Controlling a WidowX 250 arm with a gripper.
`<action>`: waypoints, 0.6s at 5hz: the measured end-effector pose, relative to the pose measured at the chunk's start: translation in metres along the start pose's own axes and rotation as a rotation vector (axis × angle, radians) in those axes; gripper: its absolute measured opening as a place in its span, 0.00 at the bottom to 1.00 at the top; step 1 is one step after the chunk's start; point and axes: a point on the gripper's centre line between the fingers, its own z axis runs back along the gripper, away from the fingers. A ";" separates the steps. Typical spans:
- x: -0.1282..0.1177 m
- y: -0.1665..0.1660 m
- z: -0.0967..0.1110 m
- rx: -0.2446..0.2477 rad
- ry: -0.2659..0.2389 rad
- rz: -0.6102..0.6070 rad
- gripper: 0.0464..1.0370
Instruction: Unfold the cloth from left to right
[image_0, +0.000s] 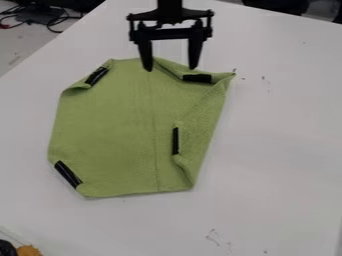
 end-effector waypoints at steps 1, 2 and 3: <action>-0.008 0.029 0.007 -0.013 -0.038 0.053 0.96; -0.009 0.056 0.010 -0.004 -0.022 0.117 0.96; -0.022 0.060 0.025 -0.007 -0.052 0.156 0.96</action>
